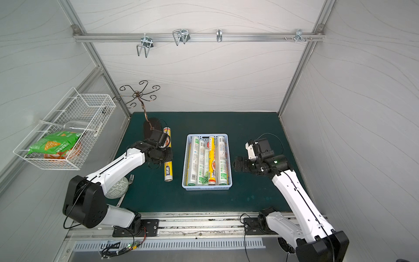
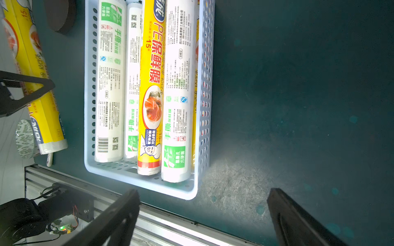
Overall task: Put the plastic wrap into the basket
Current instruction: Pick up the plastic wrap from the center of the board.
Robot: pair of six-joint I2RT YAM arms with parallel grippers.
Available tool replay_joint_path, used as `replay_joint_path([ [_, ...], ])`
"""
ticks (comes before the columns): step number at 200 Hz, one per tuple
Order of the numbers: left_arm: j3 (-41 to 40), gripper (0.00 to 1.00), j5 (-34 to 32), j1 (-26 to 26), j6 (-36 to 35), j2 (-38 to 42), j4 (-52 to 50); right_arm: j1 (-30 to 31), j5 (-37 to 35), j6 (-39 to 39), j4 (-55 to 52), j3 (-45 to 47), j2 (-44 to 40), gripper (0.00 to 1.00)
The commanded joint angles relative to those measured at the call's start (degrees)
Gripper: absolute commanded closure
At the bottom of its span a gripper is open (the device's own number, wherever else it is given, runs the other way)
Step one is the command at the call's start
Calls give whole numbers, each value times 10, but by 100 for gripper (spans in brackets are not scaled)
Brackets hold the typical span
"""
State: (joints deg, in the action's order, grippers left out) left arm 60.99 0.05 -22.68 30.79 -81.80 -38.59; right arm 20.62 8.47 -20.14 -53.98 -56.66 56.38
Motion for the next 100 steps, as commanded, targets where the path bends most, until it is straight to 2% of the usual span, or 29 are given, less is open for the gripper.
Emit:
replay_joint_path([
  [1, 47, 81, 13, -48, 58, 17, 16, -3, 11, -9, 4, 8, -5, 1],
  [46, 108, 81, -33, -135, 114, -1, 16, -2, 18, -15, 4, 13, -12, 1],
  [100, 163, 83, -57, -212, 144, -75, 38, -3, 26, -20, -2, 15, -22, 1],
])
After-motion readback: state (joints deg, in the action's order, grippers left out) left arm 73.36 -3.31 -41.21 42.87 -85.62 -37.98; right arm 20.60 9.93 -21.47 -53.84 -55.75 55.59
